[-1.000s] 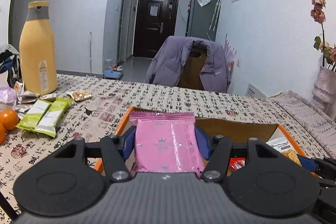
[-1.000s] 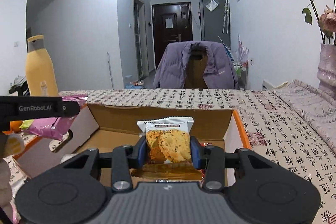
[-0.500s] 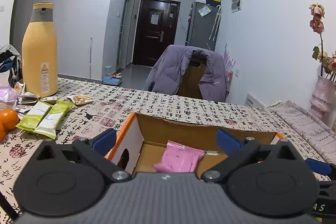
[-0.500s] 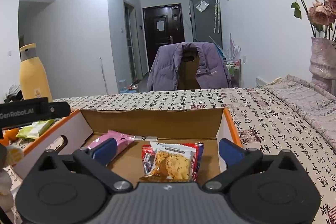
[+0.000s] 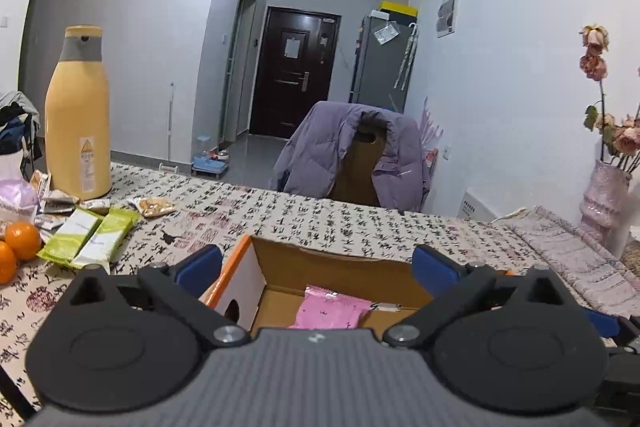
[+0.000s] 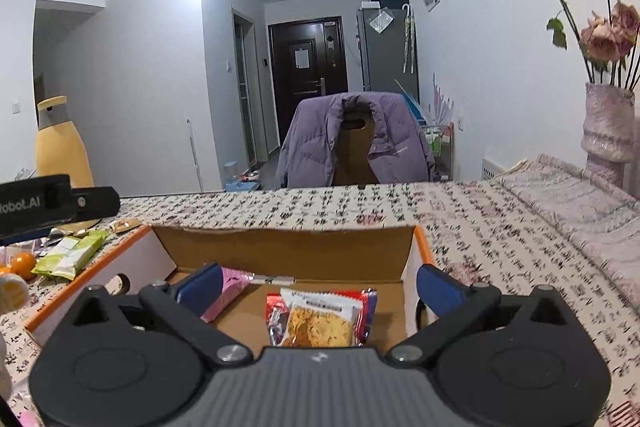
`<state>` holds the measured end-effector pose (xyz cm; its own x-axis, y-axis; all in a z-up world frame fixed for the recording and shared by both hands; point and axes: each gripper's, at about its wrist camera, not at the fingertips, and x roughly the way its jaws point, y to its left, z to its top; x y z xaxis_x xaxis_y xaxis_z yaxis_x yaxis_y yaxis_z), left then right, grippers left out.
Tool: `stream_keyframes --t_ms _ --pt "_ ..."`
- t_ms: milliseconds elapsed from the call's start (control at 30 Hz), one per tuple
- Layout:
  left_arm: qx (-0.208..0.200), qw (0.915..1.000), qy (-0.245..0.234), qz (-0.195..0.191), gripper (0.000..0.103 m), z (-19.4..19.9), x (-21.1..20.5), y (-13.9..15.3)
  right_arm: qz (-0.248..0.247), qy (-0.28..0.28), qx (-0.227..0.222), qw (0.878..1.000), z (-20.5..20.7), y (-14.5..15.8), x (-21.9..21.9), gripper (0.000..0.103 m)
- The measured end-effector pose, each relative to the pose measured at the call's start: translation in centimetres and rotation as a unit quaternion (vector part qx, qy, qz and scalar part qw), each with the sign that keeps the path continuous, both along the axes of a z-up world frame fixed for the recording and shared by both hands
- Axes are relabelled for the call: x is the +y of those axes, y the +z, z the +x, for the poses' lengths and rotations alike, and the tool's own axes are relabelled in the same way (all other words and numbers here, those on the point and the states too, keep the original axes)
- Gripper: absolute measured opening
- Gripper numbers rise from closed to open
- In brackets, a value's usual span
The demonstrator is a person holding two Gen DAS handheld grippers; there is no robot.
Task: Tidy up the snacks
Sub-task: 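Withdraw both open grippers from the box back toward the snack pile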
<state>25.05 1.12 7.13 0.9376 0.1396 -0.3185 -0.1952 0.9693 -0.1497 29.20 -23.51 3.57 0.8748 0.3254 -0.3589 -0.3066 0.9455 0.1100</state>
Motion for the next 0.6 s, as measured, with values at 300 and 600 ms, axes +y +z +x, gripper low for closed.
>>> stream_keyframes --t_ms 300,600 --pt "-0.016 0.9999 -0.003 0.006 0.103 -3.2 -0.2 1.7 -0.006 0.006 -0.029 1.000 -3.1 2.9 -0.2 0.103" --pt "-0.016 0.9998 -0.006 0.009 0.103 -7.9 0.5 1.4 -0.007 0.011 -0.024 1.000 -7.1 3.1 -1.0 0.103"
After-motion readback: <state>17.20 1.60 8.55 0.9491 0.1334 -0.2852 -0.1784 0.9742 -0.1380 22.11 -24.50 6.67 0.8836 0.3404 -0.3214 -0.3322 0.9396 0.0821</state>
